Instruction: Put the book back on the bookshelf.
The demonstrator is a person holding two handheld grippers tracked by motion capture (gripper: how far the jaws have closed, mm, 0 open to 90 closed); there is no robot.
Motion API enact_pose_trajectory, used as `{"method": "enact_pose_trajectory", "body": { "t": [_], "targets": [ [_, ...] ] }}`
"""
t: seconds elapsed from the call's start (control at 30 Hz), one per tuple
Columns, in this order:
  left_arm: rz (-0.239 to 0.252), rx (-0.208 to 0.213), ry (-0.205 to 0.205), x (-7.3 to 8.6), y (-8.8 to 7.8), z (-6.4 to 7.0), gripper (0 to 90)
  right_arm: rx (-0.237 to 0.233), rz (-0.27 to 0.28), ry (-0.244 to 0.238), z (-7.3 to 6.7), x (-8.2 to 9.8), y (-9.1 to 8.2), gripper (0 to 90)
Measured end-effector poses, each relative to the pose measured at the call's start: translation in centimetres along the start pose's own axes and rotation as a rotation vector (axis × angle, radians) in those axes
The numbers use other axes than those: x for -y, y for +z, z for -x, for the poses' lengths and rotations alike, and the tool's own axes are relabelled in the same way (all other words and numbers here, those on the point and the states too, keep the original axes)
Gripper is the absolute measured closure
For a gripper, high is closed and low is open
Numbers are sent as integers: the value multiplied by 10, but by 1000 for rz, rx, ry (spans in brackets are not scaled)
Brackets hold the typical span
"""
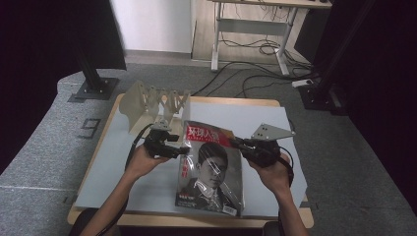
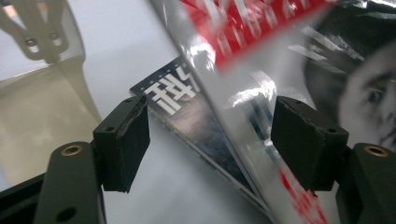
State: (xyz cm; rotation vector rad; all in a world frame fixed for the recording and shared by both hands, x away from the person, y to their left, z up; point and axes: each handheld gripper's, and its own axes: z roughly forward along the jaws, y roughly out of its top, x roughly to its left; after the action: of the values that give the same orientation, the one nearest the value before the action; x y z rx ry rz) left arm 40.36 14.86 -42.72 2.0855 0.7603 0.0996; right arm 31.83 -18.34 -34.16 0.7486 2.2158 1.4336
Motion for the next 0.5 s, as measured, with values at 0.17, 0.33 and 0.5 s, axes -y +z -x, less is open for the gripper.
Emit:
{"method": "enact_pose_trajectory", "body": {
  "t": [0.17, 0.33, 0.5],
  "targets": [
    [-4, 58, -11, 1, 5, 0, 317, -18, -12, -15, -4, 1, 3, 861],
    [-13, 81, -17, 3, 9, 3, 335, -17, -9, -11, -4, 3, 5, 861],
    [-6, 123, -42, 5, 11, 4, 375, -16, -3, -2, -2, 4, 3, 861]
  ]
}}
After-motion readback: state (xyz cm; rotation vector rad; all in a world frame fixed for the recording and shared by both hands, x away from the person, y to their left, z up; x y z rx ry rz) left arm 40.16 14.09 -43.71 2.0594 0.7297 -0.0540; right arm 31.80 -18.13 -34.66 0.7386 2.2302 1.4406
